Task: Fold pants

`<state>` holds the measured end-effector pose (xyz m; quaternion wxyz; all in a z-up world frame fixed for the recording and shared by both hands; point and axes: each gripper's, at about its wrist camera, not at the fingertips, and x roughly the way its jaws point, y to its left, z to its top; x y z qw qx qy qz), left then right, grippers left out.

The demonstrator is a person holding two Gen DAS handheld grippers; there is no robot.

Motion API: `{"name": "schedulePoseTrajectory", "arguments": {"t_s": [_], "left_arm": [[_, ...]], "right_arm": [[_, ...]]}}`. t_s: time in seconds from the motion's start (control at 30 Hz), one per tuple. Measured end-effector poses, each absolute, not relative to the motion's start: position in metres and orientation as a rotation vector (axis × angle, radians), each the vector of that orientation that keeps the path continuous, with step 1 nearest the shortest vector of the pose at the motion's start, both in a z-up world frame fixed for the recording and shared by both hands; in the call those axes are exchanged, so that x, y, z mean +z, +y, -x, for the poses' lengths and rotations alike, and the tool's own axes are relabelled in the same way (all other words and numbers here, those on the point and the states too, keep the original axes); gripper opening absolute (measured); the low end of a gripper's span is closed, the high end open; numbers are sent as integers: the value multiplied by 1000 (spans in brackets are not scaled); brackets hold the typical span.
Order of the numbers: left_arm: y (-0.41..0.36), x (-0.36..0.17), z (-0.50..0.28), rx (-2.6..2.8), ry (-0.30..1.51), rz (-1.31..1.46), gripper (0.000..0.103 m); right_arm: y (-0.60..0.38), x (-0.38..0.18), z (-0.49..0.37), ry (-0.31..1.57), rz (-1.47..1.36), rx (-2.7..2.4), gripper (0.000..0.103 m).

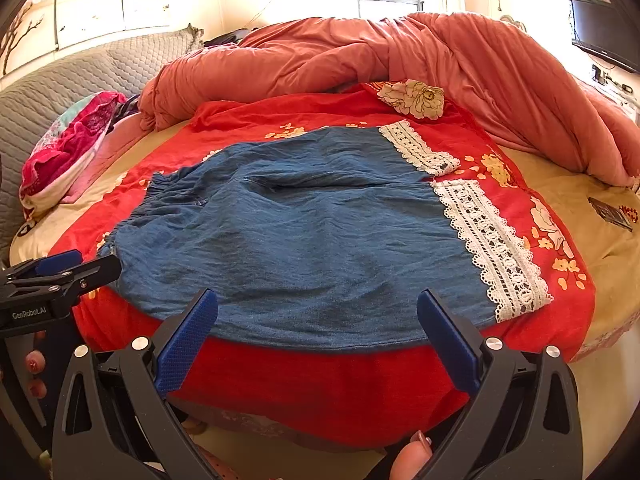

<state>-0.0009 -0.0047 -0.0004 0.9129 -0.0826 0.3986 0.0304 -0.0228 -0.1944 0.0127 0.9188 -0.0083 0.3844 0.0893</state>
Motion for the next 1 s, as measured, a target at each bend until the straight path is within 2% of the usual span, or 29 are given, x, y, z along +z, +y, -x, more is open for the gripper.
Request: {"name": "schedulePoseTrajectory", "arguments": {"t_s": [1.0], "left_arm": [[-4, -5, -1, 70, 828, 165, 95]], "right_arm": [[-192, 10, 18, 796, 24, 180, 99]]}}
